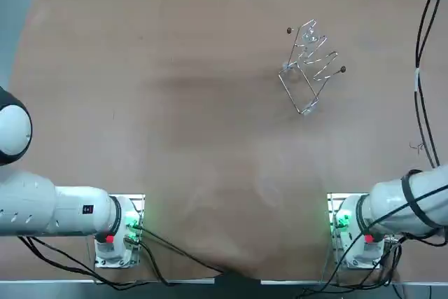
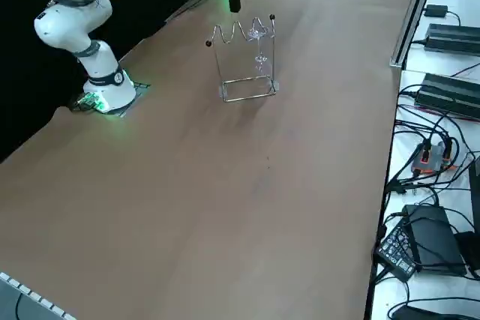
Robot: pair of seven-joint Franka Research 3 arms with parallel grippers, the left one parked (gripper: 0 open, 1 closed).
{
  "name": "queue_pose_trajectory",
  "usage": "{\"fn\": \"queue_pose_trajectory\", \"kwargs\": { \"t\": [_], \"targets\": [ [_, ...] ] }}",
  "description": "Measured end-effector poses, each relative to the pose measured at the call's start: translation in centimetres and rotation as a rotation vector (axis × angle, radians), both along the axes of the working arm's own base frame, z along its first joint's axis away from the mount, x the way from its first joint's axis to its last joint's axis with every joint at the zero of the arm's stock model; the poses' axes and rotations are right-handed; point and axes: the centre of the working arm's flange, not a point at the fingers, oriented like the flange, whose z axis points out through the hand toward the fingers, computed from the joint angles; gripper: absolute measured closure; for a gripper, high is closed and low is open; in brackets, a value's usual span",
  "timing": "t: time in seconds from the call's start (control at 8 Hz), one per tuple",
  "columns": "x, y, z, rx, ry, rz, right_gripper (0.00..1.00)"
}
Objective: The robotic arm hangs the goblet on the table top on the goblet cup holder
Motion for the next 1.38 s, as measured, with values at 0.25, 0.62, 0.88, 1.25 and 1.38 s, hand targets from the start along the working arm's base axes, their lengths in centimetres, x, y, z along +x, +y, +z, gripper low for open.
{"fn": "queue_pose_trajectory", "kwargs": {
  "t": [0.25, 0.62, 0.88, 1.25, 1.38],
  "targets": [
    [-0.2, -0.1, -0.9, 0.000, 0.020, -0.003, 0.00],
    [-0.3, 0.1, -1.2, 0.000, 0.032, 0.000, 0.00],
    [-0.6, 0.2, -1.0, -0.001, 0.041, 0.002, 0.00],
    [-0.9, -0.1, -1.4, -0.034, 0.069, 0.003, 0.00],
    [-1.0, -0.2, -1.6, -0.041, 0.073, 0.003, 0.00]
  ]
}}
